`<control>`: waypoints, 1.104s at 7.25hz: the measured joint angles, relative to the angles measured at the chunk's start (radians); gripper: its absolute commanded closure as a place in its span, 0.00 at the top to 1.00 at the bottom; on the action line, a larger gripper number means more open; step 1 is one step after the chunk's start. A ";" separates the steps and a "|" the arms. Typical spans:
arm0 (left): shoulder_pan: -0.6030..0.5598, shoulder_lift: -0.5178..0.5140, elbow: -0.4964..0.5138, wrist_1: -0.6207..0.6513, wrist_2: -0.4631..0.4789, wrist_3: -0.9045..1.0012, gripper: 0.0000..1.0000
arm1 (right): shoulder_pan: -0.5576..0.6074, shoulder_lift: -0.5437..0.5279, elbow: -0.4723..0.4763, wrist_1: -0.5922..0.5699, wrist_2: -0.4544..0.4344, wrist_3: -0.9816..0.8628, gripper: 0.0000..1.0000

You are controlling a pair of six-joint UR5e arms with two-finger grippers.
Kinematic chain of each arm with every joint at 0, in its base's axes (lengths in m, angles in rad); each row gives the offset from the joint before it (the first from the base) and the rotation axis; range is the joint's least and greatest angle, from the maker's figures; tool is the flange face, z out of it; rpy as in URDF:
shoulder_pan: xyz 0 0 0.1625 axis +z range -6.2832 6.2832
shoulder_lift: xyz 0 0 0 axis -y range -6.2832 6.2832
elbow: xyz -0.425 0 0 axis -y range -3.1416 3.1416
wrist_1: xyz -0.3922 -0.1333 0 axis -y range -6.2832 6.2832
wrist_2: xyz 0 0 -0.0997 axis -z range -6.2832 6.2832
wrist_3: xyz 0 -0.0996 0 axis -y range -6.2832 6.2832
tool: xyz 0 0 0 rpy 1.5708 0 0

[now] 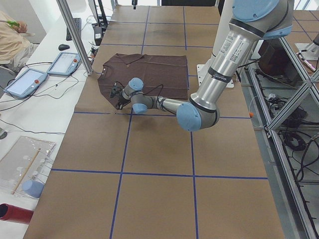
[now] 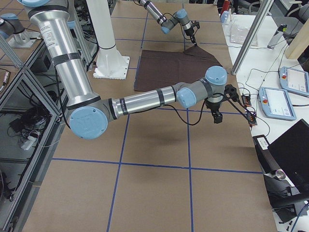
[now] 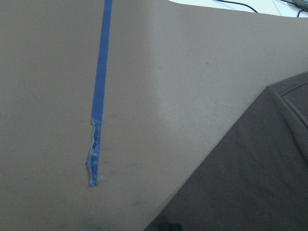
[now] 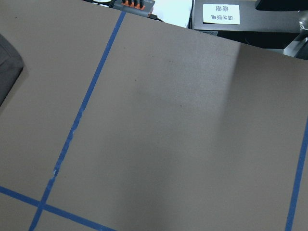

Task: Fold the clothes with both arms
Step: 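Move the left gripper to the sleeve nearest it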

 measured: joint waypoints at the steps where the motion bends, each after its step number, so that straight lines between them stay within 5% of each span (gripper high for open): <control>1: 0.000 0.000 0.000 0.002 0.000 0.019 0.47 | 0.000 0.001 0.000 -0.001 0.000 0.001 1.00; 8: -0.002 0.003 0.012 0.008 0.002 0.046 0.44 | 0.000 -0.007 0.000 0.003 -0.002 0.001 1.00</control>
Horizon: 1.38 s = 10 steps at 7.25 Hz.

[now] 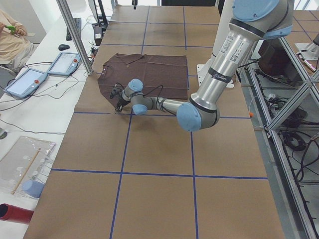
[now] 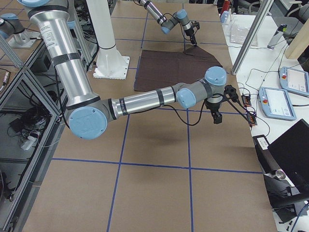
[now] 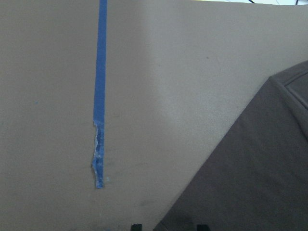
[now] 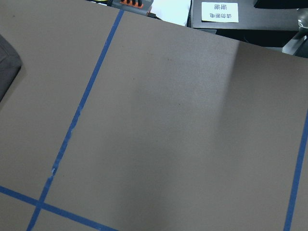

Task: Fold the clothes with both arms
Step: 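Move the left gripper to the sleeve nearest it, then fold the sleeve nearest the left gripper inward onto the shirt body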

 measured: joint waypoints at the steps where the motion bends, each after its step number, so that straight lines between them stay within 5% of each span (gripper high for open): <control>1: 0.000 -0.001 0.000 0.001 0.000 -0.002 0.23 | 0.000 0.000 0.000 0.000 0.000 0.000 1.00; 3: 0.001 -0.004 0.000 0.000 0.000 -0.005 0.22 | 0.000 -0.002 0.000 0.000 0.000 0.000 1.00; 4: 0.002 -0.005 -0.001 0.001 0.000 -0.005 0.04 | 0.000 -0.002 0.000 0.000 0.000 0.000 1.00; 5: 0.003 -0.008 -0.001 0.001 0.000 -0.007 0.00 | 0.000 -0.002 -0.001 0.000 0.000 0.000 1.00; 8: 0.005 -0.045 -0.017 0.052 0.004 -0.014 0.00 | 0.000 -0.003 -0.002 0.000 0.000 0.000 1.00; 10: 0.010 -0.130 -0.074 0.240 0.005 -0.025 0.00 | 0.000 -0.003 -0.001 0.000 0.000 0.003 1.00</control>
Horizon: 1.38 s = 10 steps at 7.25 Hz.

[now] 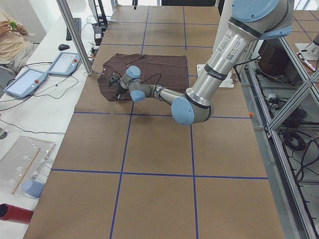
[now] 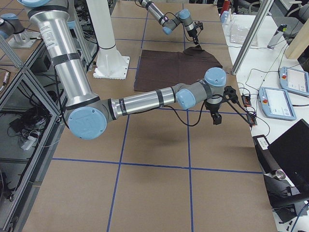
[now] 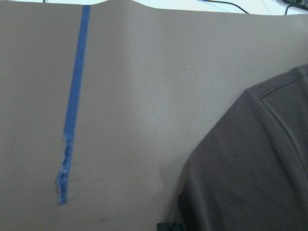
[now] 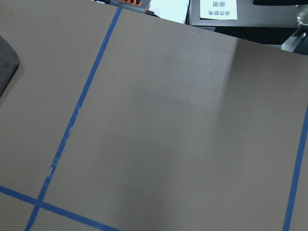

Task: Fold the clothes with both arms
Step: 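Fold the sleeve nearest the left gripper inward onto the shirt body, then lower both grippers toward the shirt hem nearest the robot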

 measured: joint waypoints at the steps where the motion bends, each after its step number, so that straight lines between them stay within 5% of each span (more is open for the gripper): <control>1: 0.016 -0.053 -0.020 0.109 0.005 -0.029 0.00 | 0.000 0.000 0.000 0.000 0.000 0.002 1.00; 2: 0.041 -0.099 -0.027 0.188 0.018 -0.063 0.00 | 0.000 0.000 0.001 0.000 0.000 0.004 1.00; 3: 0.060 -0.123 -0.028 0.227 0.034 -0.092 0.88 | 0.000 0.001 0.001 0.000 0.000 0.005 1.00; 4: 0.070 -0.132 -0.028 0.240 0.042 -0.112 1.00 | -0.001 0.003 0.000 0.000 0.000 0.006 1.00; 7: 0.075 -0.126 -0.071 0.249 0.026 -0.041 1.00 | -0.027 0.015 0.012 0.001 0.001 0.105 1.00; 10: 0.077 0.006 -0.336 0.251 -0.075 0.029 1.00 | -0.161 -0.023 0.153 0.003 -0.060 0.457 1.00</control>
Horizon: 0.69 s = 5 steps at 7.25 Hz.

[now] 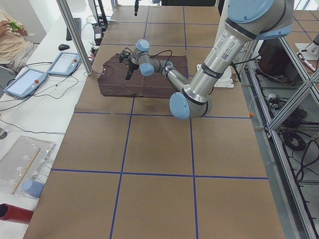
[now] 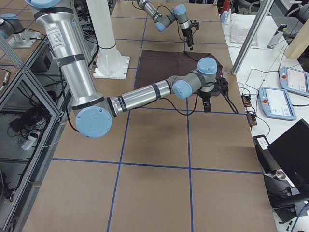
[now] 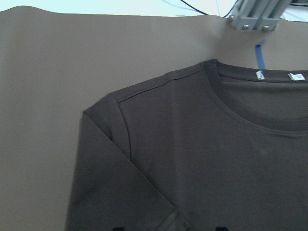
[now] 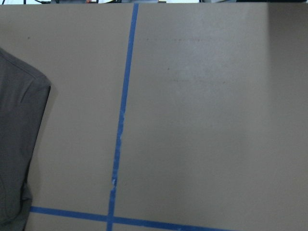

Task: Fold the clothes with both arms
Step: 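Lower both grippers toward the shirt hem nearest the robot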

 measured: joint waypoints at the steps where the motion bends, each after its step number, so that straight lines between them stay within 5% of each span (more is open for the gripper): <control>1: 0.004 0.032 -0.078 0.000 -0.043 -0.001 1.00 | -0.079 -0.030 0.083 0.000 -0.066 0.142 1.00; 5: 0.095 0.266 -0.382 0.007 -0.081 -0.048 1.00 | -0.487 -0.272 0.497 0.001 -0.371 0.658 0.97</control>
